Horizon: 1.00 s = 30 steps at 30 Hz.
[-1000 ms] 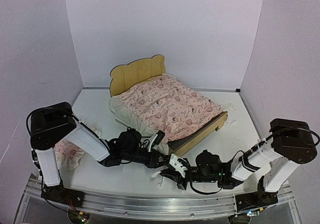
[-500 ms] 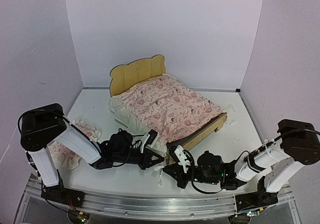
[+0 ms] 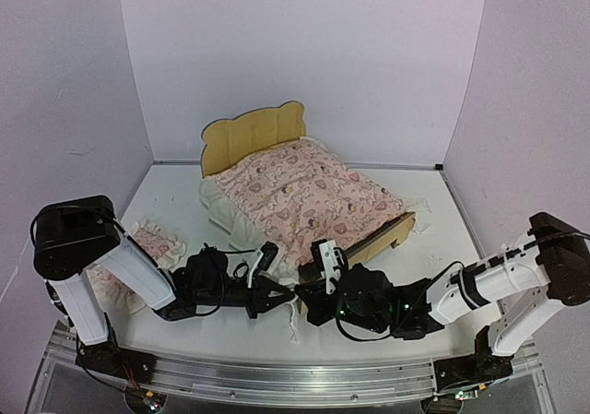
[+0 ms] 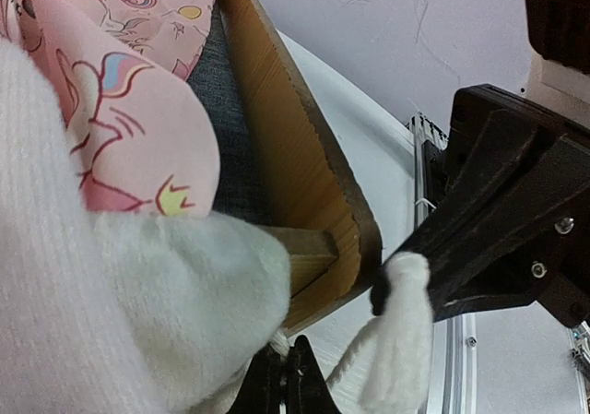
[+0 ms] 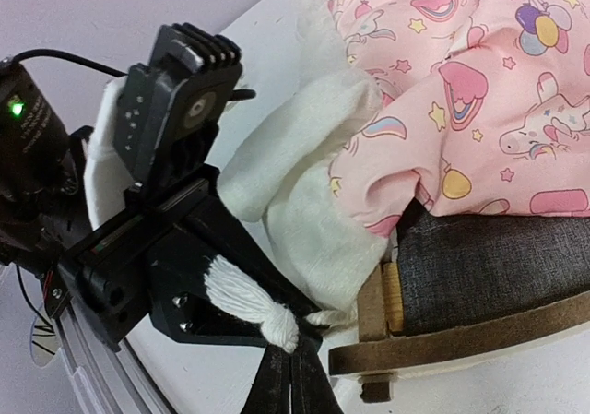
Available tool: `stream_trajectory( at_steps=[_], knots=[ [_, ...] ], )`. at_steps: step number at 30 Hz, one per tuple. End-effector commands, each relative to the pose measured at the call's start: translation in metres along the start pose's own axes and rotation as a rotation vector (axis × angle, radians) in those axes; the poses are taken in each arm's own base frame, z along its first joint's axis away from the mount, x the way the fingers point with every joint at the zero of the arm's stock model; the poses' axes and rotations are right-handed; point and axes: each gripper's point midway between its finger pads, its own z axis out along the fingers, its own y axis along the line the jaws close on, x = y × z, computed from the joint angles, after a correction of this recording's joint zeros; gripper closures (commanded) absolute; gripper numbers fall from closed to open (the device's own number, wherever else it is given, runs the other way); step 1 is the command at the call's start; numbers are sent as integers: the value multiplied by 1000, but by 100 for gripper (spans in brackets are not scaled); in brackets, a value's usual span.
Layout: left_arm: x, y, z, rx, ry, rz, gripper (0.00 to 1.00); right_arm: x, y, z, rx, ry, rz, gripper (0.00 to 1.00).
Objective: Set up the pet bed
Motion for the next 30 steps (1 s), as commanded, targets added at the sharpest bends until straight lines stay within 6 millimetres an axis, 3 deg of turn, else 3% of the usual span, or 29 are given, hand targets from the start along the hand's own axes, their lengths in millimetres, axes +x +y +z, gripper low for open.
stream_trajectory(
  at_steps=[1,4,8,16,18,22,26,30],
  knots=[
    [-39,-36,-7,111,-135,106,100,-14,-6,11,123,-20,26,100],
    [-37,-34,-6,67,-149,110,100,-7,-18,13,205,15,25,100],
    [-32,-37,0,27,-157,112,99,1,-58,-9,401,37,41,100],
    [-33,-65,37,117,-143,203,100,27,-84,-47,420,104,85,100],
    [-34,-66,41,125,-142,208,100,29,-80,-51,380,128,64,100],
    [-32,-63,43,114,-140,205,100,31,-53,-50,241,202,17,100],
    [-29,-62,43,113,-130,196,96,33,-55,-57,246,202,135,100],
    [-27,-56,31,72,-124,158,82,28,-51,-57,278,229,129,100]
  ],
)
